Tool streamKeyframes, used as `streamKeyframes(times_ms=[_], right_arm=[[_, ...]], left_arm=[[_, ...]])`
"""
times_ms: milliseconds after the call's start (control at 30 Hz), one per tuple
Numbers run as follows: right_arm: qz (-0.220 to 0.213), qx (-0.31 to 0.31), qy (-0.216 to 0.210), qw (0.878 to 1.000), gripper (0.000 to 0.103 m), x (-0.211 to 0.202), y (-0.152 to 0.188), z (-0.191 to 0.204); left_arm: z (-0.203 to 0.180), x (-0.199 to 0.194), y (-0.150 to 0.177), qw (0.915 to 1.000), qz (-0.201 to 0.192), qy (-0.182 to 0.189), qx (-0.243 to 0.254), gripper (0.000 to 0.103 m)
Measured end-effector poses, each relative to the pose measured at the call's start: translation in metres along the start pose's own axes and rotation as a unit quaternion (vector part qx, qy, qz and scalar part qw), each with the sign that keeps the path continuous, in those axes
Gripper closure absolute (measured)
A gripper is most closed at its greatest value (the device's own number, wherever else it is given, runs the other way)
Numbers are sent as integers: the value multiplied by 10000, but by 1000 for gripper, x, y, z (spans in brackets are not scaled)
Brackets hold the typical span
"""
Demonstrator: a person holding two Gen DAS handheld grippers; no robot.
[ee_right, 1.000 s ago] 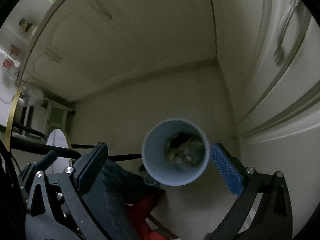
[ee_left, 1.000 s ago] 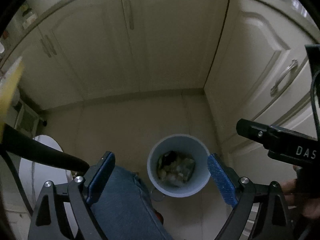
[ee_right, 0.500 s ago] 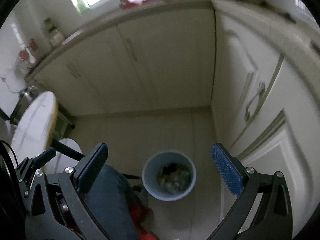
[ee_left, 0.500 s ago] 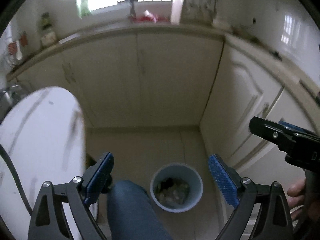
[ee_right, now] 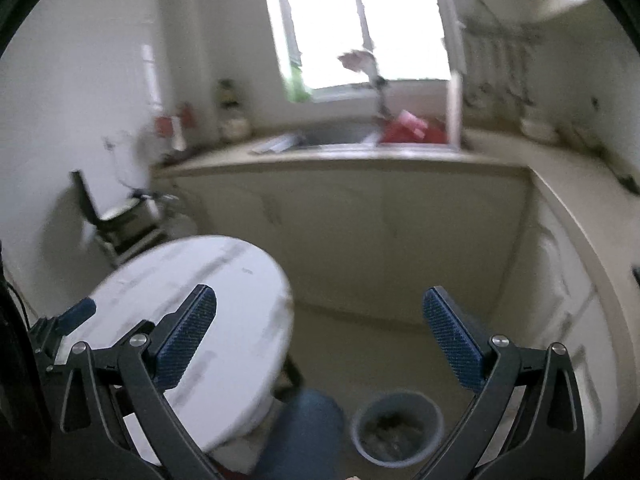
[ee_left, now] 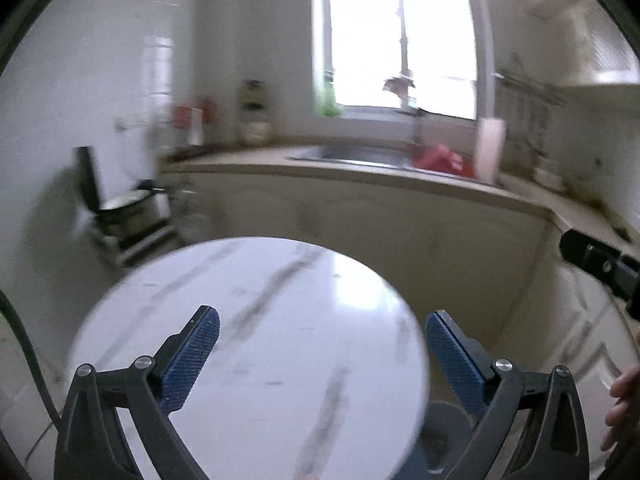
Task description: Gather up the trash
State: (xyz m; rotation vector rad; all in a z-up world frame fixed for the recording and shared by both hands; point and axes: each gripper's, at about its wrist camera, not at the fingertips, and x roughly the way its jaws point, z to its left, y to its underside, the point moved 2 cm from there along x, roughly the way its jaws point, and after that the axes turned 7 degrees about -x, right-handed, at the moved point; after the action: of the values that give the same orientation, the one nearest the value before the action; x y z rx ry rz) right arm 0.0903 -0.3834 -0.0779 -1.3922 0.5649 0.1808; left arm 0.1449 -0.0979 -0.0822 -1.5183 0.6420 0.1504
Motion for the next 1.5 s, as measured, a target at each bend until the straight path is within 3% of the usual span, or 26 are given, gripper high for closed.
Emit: streamKeyframes(times_ms=[100, 267, 533, 1033, 1500], right_arm=[[-260, -193, -340, 9989, 0, -8, -16, 46], [-625, -608, -746, 9934, 0, -23, -30, 116], [-942, -899, -829, 9880, 0, -52, -35, 177], [-1051, -1068, -838, 9852, 0, -72, -29, 203], [-1127, -1079, -882, 9838, 0, -80, -29, 204]], left_arm=[[37, -39, -3, 9984, -312, -436, -176, 1], [76, -101, 7, 9925, -685, -854, -538, 1], [93, -176, 32, 9845, -1051, -1151, -800, 1], [80, -191, 47, 9817, -1192, -1285, -738, 1], [99, -200, 46, 9808, -1297, -1175, -860, 1]])
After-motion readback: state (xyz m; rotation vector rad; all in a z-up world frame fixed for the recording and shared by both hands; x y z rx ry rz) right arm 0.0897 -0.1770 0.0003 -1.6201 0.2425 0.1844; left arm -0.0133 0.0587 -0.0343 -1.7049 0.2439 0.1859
